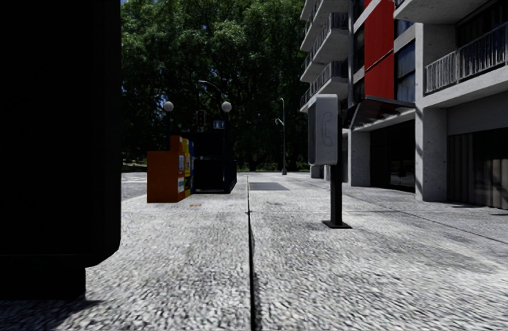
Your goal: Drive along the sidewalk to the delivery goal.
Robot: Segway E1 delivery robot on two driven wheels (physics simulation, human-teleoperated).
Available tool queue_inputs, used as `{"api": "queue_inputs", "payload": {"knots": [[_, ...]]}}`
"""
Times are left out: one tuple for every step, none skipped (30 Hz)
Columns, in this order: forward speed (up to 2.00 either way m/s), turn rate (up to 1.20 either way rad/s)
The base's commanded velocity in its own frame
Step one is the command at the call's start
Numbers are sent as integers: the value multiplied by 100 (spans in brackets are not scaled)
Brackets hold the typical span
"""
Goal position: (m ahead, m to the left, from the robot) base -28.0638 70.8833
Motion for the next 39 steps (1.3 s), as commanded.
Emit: {"api": "queue_inputs", "payload": {"knots": [[200,0],[200,0],[200,0],[200,0],[200,0],[200,0],[200,0],[200,0],[200,0],[200,0],[200,0],[200,0],[200,0],[200,0],[200,0],[200,0],[200,0],[200,0],[200,0],[200,0],[200,0],[200,0],[200,0],[200,0],[200,0],[200,0],[200,0],[200,0],[200,0],[200,0],[200,0],[200,0],[200,0],[200,0],[200,0],[200,0],[200,0],[200,0],[200,0]]}}
